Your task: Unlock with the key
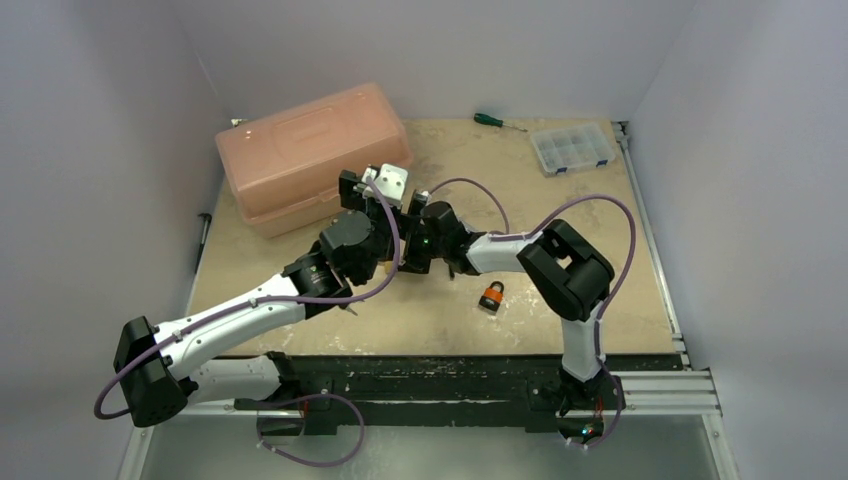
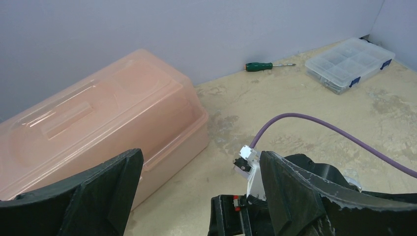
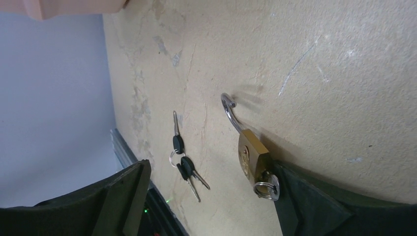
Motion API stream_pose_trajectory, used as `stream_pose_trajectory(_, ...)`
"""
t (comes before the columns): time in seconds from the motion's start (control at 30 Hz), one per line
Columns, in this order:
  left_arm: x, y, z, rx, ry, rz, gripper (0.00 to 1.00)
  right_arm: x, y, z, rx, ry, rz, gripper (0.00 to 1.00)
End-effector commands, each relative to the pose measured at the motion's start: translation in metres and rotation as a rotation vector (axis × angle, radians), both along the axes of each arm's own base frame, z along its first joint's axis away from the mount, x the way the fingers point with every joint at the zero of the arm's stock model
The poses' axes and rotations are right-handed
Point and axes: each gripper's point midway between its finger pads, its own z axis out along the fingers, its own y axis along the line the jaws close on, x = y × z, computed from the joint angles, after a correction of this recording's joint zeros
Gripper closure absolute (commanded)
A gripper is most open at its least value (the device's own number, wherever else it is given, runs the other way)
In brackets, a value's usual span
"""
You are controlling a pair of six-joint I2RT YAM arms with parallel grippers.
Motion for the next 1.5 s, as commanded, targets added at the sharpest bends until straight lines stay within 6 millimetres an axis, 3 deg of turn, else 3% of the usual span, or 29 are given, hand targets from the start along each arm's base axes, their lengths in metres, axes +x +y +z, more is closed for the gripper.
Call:
stream_pose_trajectory(0.0, -0.002, 0.002, 0.024, -0.063, -0.032, -0.01, 0.05, 0.015, -0.013, 0.009, -0.106, -0.072, -0.044, 0.01)
stream_pose_trajectory(0.37, -0.001, 0.004, 0.026, -0.055, -0.034, -0.01, 0.05, 0.019, -0.034, 0.015, -0.284, -0.109, -0.058, 0.01)
stream_pose_trajectory(0.67, 0.0, 0.006, 0.026, -0.05, -0.036, -0.006, 0.06, 0.017, -0.067, 0.053, -0.378, -0.207, -0.113, 0.01)
stream_pose_trajectory(0.77, 0.001, 0.009, 0.029, -0.037, -0.045, 0.004, 0.06, 0.016, -0.089, 0.066, -0.446, -0.228, -0.172, 0.01)
stream_pose_trajectory(0.9, 0.001, 0.012, 0.03, -0.019, -0.051, 0.013, 0.06, 0.005, -0.135, 0.07, -0.578, -0.203, -0.289, 0.02)
stream_pose_trajectory(1.2, 0.004, 0.001, 0.03, -0.019, -0.02, -0.016, 0.09, -0.045, -0.225, 0.054, -0.729, -0.091, -0.525, 0.01)
stream_pose_trajectory(1.3, 0.003, -0.009, 0.032, -0.027, 0.019, -0.059, 0.09, -0.066, -0.243, 0.042, -0.754, -0.029, -0.548, 0.01)
stream_pose_trajectory(1.47, -0.002, -0.012, 0.0, -0.004, 0.204, -0.041, 0.11, -0.081, -0.251, 0.027, -0.742, 0.005, -0.543, 0.01)
